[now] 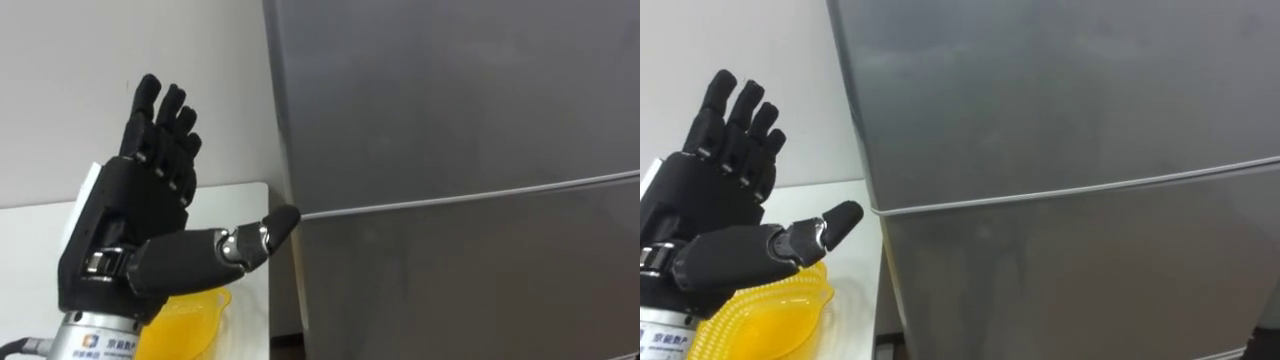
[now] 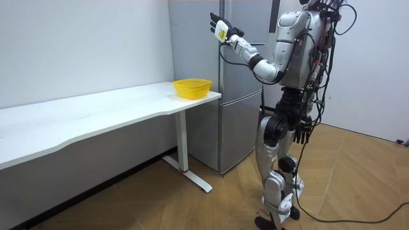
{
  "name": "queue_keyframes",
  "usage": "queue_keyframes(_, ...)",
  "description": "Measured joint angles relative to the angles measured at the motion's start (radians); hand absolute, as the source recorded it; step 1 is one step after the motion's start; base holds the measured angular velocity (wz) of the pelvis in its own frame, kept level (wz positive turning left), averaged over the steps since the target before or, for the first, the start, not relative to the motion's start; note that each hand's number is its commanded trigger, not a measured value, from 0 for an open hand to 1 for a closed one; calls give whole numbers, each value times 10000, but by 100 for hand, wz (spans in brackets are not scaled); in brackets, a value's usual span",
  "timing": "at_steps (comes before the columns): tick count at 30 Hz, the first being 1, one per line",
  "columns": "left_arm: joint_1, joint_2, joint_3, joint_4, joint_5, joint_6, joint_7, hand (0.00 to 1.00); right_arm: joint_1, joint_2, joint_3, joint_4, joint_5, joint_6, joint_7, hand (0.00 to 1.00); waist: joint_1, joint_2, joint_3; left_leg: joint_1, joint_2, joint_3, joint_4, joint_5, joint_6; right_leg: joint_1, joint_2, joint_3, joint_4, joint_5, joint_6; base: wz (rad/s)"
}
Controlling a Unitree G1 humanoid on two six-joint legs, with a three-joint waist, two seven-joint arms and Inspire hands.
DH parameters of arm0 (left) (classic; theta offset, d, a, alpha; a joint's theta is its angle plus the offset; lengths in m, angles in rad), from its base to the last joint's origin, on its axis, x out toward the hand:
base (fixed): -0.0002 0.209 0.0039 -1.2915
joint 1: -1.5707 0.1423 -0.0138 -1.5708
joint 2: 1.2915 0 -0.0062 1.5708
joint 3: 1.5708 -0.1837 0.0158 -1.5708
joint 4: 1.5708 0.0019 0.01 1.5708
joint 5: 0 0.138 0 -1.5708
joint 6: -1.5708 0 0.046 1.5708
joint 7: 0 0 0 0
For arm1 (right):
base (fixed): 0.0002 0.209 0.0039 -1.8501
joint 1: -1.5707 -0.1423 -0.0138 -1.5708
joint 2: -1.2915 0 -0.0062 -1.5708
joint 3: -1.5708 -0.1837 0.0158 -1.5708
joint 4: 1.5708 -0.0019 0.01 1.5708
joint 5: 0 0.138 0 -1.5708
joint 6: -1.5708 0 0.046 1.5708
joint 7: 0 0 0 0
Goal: Retrieve from the upper fridge
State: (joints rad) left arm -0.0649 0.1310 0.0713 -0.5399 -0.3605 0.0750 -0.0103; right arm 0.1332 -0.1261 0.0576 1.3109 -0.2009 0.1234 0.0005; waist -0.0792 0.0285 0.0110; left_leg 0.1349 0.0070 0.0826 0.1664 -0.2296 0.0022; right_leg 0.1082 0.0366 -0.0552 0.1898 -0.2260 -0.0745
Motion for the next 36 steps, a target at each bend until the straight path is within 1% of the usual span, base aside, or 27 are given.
queue_keyframes(3, -209, -10, 0, 0, 15, 64, 6, 0, -2, 0, -2, 48, 1, 5, 36, 0, -2, 5, -3, 38, 8, -2, 0, 0, 0, 49, 2, -2, -10, 0, 0, 0)
queue_keyframes(11, -590, -53, -25, -3, 66, 67, 70, 0, -139, -2, -2, 112, -6, 11, 48, 0, -18, 8, -5, 146, 9, -6, -2, 0, 0, 138, 2, 17, -13, 0, 0, 0)
queue_keyframes(17, -594, -76, -373, -2, 59, 67, 69, 0, -232, -4, 3, 170, -13, 13, 175, 0, -16, 14, -8, 176, -9, 14, -1, 0, 0, 96, 8, 102, -14, 0, -1, -1)
queue_keyframes(23, -594, -78, -453, -7, 72, 67, 62, 0, -322, -6, 11, 226, -7, 12, 291, 0, -46, 28, -19, 167, -12, 119, 3, 1, 1, 53, 16, 220, -26, 1, 1, -6)
queue_keyframes(31, -596, -78, -589, -8, 105, 70, -6, 0, -355, -6, 9, 225, 3, 4, 200, 0, -109, 52, -41, 170, 10, 222, -1, 1, 1, 50, 19, 252, -10, 3, 0, -3)
queue_keyframes(36, -622, -79, -703, -6, 109, 70, -22, 0, -359, -6, 17, 217, 43, 2, 85, 0, -263, 38, -33, 188, 21, 211, -1, 0, 1, 111, 22, 248, -26, 4, -1, 1)
